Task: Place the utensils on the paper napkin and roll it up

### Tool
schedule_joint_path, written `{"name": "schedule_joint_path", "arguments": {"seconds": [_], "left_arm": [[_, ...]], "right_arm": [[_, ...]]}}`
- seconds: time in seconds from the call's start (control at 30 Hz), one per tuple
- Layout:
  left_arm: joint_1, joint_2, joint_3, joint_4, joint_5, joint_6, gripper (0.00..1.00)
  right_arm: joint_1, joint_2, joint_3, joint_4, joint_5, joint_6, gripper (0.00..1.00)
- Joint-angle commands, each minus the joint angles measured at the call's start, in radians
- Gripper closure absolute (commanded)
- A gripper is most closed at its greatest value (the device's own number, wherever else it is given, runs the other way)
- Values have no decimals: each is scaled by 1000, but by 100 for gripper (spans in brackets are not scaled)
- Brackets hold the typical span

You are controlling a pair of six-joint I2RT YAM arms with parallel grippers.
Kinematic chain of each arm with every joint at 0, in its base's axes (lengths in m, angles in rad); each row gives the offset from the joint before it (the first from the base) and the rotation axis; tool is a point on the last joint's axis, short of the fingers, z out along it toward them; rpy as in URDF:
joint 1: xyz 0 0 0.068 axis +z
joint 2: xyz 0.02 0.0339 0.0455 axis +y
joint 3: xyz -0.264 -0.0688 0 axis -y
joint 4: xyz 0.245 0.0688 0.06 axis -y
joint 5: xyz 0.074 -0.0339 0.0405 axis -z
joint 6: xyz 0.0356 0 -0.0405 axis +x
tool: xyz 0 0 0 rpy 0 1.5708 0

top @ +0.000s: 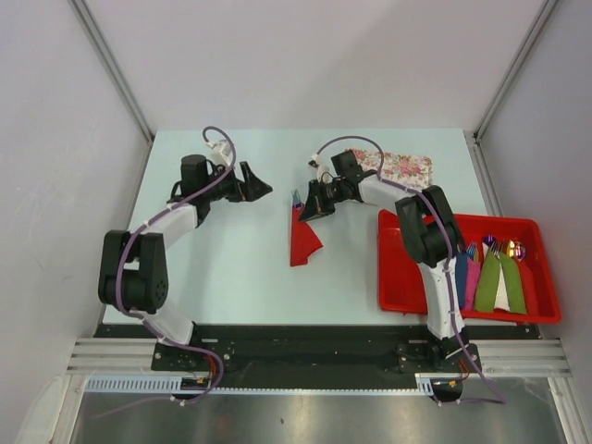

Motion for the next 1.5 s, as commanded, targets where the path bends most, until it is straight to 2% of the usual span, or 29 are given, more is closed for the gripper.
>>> {"name": "schedule_joint_path", "arguments": {"seconds": [0.0,0.23,0.43,0.57,0.63,0.7,0.87,0.93,1.0,1.07,1.13,1.4,1.47], "left_arm": [[17,-139,5,16,-38,122,0],[19,-319,-41,24,-17,273,0],[23,-421,-103,-56,74,222,0],[65,-469,-84,-184,252,308,0],[71,-501,-100,-192,284,311,1],[82,-555,-127,-212,393,360,1],[83,-627,-139,-468,600,607,2],[83,-639,-148,-516,620,661,3],[83,-659,-174,-508,661,667,5],[82,-673,-208,-432,688,628,8],[82,-692,-234,-305,686,528,10],[34,-678,-249,-116,671,407,16],[20,-684,-243,-109,674,409,19]], "right_arm": [[10,-114,-5,68,-51,-14,100],[30,-201,-4,84,-75,-49,100],[59,-279,7,38,-78,-141,100],[91,-362,24,-21,-54,-241,100],[116,-388,24,-33,-43,-282,100],[142,-431,29,-59,-29,-336,100],[185,-537,29,-106,37,-422,100],[206,-559,30,-125,66,-446,100],[223,-592,29,-133,90,-460,100],[248,-612,21,-137,101,-476,100],[268,-643,15,-139,123,-496,100],[361,-704,9,-140,184,-563,100],[375,-715,10,-145,193,-584,100]]}}
